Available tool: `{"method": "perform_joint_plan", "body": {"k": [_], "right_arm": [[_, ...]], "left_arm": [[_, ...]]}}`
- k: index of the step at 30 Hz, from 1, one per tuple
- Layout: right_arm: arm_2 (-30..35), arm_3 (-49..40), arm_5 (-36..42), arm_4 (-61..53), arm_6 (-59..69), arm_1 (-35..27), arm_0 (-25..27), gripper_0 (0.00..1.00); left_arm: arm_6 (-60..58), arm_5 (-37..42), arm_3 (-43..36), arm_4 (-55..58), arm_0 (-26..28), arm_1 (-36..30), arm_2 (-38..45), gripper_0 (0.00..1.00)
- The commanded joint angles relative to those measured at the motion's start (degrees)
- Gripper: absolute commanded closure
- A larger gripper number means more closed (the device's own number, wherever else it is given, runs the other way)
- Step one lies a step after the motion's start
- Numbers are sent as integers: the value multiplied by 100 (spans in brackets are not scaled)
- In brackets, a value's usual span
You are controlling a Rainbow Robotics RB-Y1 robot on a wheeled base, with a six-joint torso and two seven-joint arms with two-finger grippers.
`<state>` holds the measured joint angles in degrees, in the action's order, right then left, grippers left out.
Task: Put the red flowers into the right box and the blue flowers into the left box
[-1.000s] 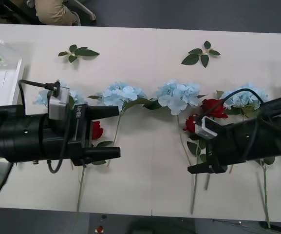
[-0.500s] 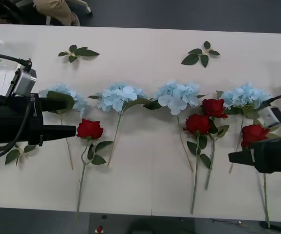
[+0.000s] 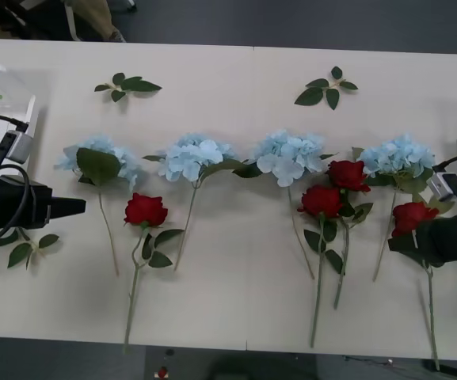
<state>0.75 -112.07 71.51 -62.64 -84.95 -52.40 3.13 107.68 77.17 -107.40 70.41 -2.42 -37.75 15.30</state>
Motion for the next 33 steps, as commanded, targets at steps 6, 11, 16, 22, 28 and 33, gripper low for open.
{"method": "perform_joint_plan", "body": {"k": [6, 11, 16, 22, 28, 33], "right_arm": [[-242, 669, -207, 77, 40, -684, -234, 0], [-269, 915, -190, 138, -40, -719, -181, 0], [-611, 994, -453, 262, -48, -807, -181, 0], [-1209, 1143, -954, 349, -13, -895, -375, 0], [-1833, 1512, -1253, 429, 13, -904, -779, 0], [-2167, 1802, -1596, 464, 22, -904, -963, 1]], "left_arm": [[-625, -44, -53, -1337, -347, 57, -194, 0], [-625, -70, 281, -1873, -646, 356, -361, 0], [-564, -193, 738, -2304, -936, 663, -484, 0], [-590, -835, 984, -2673, -1015, 672, -870, 0], [-564, -1108, 1503, -2822, -1296, 786, -958, 0], [-564, -1160, 1811, -3226, -1551, 918, -1117, 0]]}}
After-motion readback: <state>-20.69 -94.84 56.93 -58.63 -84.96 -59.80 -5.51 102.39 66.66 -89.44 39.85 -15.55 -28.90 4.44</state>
